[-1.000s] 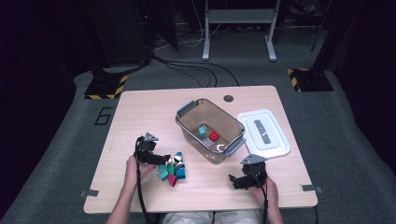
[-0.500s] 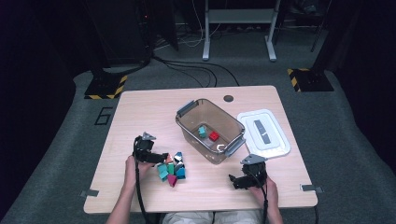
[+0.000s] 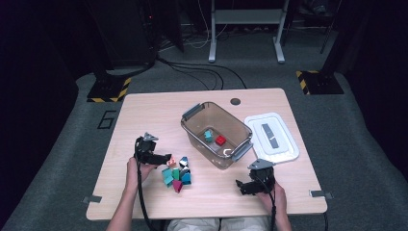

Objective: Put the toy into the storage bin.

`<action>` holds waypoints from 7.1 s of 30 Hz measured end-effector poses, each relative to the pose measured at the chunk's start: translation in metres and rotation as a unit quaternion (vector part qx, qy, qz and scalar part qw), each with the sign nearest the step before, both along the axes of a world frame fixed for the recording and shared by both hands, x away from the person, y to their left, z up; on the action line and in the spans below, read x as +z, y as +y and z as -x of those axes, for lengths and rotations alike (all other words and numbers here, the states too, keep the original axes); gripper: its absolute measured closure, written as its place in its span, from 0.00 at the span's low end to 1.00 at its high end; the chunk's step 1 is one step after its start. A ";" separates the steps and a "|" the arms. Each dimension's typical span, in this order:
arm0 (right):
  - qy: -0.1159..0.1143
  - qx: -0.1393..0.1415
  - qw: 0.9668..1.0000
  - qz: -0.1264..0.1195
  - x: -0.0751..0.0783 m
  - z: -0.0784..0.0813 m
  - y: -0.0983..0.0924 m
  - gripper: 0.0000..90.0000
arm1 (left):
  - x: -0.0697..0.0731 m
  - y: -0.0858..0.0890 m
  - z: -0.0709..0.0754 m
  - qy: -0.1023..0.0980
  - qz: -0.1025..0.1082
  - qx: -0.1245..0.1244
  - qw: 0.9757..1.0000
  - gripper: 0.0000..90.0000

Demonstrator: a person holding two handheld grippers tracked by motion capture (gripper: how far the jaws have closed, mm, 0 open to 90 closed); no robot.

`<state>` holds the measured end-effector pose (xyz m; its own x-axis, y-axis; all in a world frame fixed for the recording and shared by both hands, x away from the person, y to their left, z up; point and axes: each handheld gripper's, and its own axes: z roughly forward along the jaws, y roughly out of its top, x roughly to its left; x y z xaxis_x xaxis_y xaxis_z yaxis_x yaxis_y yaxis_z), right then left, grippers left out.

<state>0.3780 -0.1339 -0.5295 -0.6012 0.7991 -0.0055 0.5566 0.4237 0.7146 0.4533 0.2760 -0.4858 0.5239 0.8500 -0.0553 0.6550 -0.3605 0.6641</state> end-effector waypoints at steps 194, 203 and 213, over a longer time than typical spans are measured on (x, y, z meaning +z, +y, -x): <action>0.002 -0.003 1.000 -0.002 0.000 0.000 0.000 0.02 | 0.112 -0.147 -0.082 -0.001 -0.083 -0.143 0.986 0.65; 0.002 -0.002 1.000 -0.002 0.000 0.000 0.000 0.02 | 0.116 -0.141 -0.076 0.004 -0.080 -0.125 0.989 0.38; 0.001 -0.002 1.000 -0.001 0.000 0.000 0.000 0.02 | 0.135 -0.113 -0.049 -0.028 -0.059 -0.110 0.992 0.19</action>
<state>0.3777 -0.1344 -0.5294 -0.5981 0.8014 -0.0030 0.5593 0.4201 0.7147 0.5018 0.1625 -0.3511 0.6966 0.7138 0.0727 0.5153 -0.5682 0.6416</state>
